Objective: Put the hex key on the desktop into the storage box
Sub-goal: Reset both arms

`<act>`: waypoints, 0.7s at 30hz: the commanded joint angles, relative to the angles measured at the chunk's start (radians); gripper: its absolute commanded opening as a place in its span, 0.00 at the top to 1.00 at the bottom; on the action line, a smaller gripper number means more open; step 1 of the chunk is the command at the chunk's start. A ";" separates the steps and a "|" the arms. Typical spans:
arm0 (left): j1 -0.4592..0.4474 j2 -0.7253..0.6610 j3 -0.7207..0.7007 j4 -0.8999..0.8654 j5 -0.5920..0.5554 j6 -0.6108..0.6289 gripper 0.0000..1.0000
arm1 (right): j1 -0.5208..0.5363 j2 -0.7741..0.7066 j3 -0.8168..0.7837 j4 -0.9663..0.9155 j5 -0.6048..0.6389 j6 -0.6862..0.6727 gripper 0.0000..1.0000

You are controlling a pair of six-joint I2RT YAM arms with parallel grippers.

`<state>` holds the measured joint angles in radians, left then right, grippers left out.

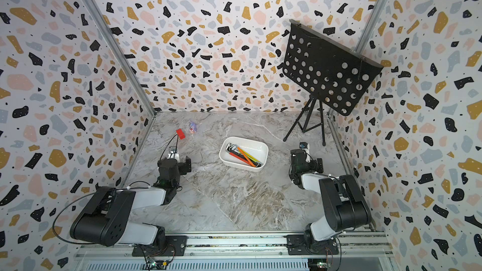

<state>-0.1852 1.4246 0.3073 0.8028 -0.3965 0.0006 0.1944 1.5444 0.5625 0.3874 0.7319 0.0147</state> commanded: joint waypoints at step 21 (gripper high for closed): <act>0.007 -0.010 0.000 0.042 0.016 0.010 0.00 | -0.116 -0.006 -0.252 0.619 -0.426 -0.025 0.00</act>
<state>-0.1844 1.4246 0.3073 0.8051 -0.3893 0.0006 0.0948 1.5173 0.3626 0.8288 0.4023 -0.0010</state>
